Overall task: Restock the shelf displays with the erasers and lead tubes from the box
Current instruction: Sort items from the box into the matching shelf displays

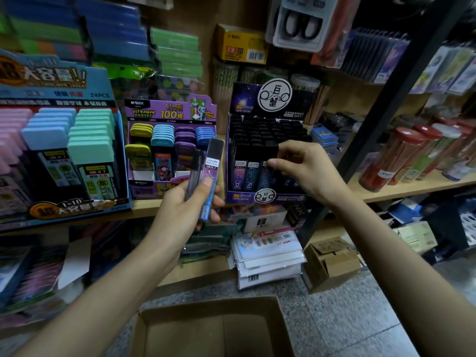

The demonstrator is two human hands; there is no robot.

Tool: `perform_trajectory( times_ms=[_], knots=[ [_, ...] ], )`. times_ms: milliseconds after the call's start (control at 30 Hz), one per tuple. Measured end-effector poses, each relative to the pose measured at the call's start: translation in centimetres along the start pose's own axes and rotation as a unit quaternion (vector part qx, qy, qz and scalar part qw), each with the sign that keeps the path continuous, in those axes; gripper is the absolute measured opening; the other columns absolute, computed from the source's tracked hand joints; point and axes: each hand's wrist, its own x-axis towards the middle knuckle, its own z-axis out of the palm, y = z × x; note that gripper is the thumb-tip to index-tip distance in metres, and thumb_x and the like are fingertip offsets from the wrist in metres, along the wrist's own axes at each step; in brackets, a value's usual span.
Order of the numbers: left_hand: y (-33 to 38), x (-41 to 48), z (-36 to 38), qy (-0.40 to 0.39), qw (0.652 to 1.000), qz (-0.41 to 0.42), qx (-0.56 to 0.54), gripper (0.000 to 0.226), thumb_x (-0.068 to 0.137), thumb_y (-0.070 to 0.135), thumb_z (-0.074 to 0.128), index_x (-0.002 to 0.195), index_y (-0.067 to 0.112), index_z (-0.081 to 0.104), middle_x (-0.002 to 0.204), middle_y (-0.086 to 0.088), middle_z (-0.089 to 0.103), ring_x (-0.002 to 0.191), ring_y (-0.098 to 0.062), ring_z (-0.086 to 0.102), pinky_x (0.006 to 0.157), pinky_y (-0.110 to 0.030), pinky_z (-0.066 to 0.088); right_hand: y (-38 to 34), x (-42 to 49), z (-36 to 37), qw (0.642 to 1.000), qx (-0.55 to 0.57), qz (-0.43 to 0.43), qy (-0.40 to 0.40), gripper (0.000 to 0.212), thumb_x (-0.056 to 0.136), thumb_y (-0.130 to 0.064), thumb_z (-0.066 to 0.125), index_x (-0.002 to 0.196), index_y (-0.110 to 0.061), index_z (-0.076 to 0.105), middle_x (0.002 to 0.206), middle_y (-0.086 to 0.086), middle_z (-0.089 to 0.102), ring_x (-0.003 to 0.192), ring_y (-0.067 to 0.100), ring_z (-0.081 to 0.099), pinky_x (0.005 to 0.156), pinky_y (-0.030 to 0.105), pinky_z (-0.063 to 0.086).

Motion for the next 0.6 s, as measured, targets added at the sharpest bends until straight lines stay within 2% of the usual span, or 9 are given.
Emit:
perform_trajectory(
  times_ms=[100, 133, 200, 233, 333, 433, 467, 533, 600],
  knots=[
    [-0.1, 0.0, -0.1, 0.0, 1.0, 0.005, 0.003, 0.025, 0.095, 0.038, 0.045, 0.089, 0.021, 0.062, 0.068, 0.011, 0.069, 0.052, -0.003, 0.059, 0.045, -0.016, 0.042, 0.6, -0.1, 0.8, 0.999, -0.01, 0.029, 0.013, 0.011, 0.086, -0.016, 0.067, 0.092, -0.007, 0.068, 0.085, 0.006, 0.068, 0.08, 0.019, 0.062, 0.078, 0.042, 0.051],
    [-0.1, 0.0, -0.1, 0.0, 1.0, 0.006, 0.004, 0.025, 0.095, 0.038, 0.045, 0.089, 0.021, 0.062, 0.068, 0.011, 0.069, 0.052, -0.003, 0.06, 0.045, -0.017, 0.042, 0.8, -0.1, 1.2, 0.999, -0.025, 0.038, 0.029, 0.015, 0.086, -0.018, 0.067, 0.095, -0.007, 0.069, 0.089, 0.007, 0.07, 0.081, 0.018, 0.063, 0.079, 0.037, 0.051],
    [-0.2, 0.2, -0.1, -0.006, 1.0, 0.008, 0.007, 0.024, 0.095, 0.037, 0.045, 0.09, 0.021, 0.062, 0.069, 0.011, 0.07, 0.053, -0.004, 0.06, 0.051, -0.021, 0.044, 0.8, -0.2, 1.6, 0.994, -0.071, 0.051, 0.06, 0.02, 0.086, -0.023, 0.067, 0.098, -0.008, 0.07, 0.093, 0.007, 0.071, 0.081, 0.014, 0.061, 0.069, 0.015, 0.044],
    [-0.2, 0.2, 0.0, -0.011, 1.0, 0.01, 0.011, 0.024, 0.095, 0.037, 0.045, 0.091, 0.021, 0.062, 0.07, 0.011, 0.07, 0.054, -0.004, 0.06, 0.052, -0.022, 0.044, 0.7, -0.1, 1.6, 0.991, -0.099, 0.058, 0.067, 0.023, 0.086, -0.026, 0.067, 0.099, -0.008, 0.07, 0.095, 0.007, 0.071, 0.083, 0.015, 0.061, 0.064, 0.012, 0.039],
    [-0.4, 0.0, 0.3, -0.026, 0.999, 0.017, 0.018, 0.025, 0.095, 0.038, 0.045, 0.091, 0.021, 0.062, 0.071, 0.01, 0.07, 0.055, -0.004, 0.061, 0.045, -0.015, 0.042, -0.1, 0.0, 1.0, 0.98, -0.176, 0.086, 0.026, 0.031, 0.087, -0.035, 0.064, 0.091, -0.005, 0.07, 0.086, 0.012, 0.071, 0.085, 0.026, 0.064, 0.07, 0.028, 0.046],
    [-0.4, -0.3, 0.8, -0.045, 0.999, 0.027, 0.011, 0.026, 0.094, 0.04, 0.045, 0.092, 0.021, 0.062, 0.071, 0.009, 0.07, 0.055, -0.004, 0.061, 0.043, -0.013, 0.04, -1.7, -0.2, -0.3, 0.971, -0.23, 0.062, 0.028, 0.042, 0.089, -0.045, 0.057, 0.078, -0.007, 0.068, 0.073, 0.01, 0.069, 0.075, 0.025, 0.064, 0.07, 0.039, 0.052],
    [-0.3, -0.4, 1.0, -0.052, 0.998, 0.028, 0.007, 0.026, 0.093, 0.04, 0.045, 0.093, 0.021, 0.062, 0.071, 0.009, 0.07, 0.055, -0.004, 0.061, 0.043, -0.013, 0.04, -2.4, -0.4, -0.5, 0.98, -0.189, 0.051, 0.036, 0.041, 0.09, -0.045, 0.055, 0.077, -0.009, 0.068, 0.072, 0.008, 0.069, 0.072, 0.022, 0.065, 0.07, 0.039, 0.053],
    [-0.2, -0.5, 1.6, -0.068, 0.997, 0.031, -0.004, 0.027, 0.091, 0.042, 0.045, 0.093, 0.021, 0.062, 0.07, 0.008, 0.07, 0.055, -0.005, 0.061, 0.044, -0.013, 0.041, -3.9, -0.9, -0.4, 0.997, 0.004, 0.064, 0.032, 0.031, 0.092, -0.039, 0.054, 0.083, -0.012, 0.068, 0.075, 0.003, 0.071, 0.07, 0.012, 0.067, 0.068, 0.03, 0.055],
    [0.0, -0.6, 2.2, -0.088, 0.995, 0.037, -0.013, 0.031, 0.086, 0.046, 0.047, 0.092, 0.02, 0.062, 0.07, 0.006, 0.07, 0.055, -0.005, 0.061, 0.044, -0.014, 0.041, -5.0, -1.5, 0.4, 0.976, 0.189, 0.111, 0.009, 0.018, 0.092, -0.03, 0.058, 0.088, -0.014, 0.066, 0.078, 0.0, 0.07, 0.069, 0.006, 0.066, 0.06, 0.018, 0.051]
  ],
)
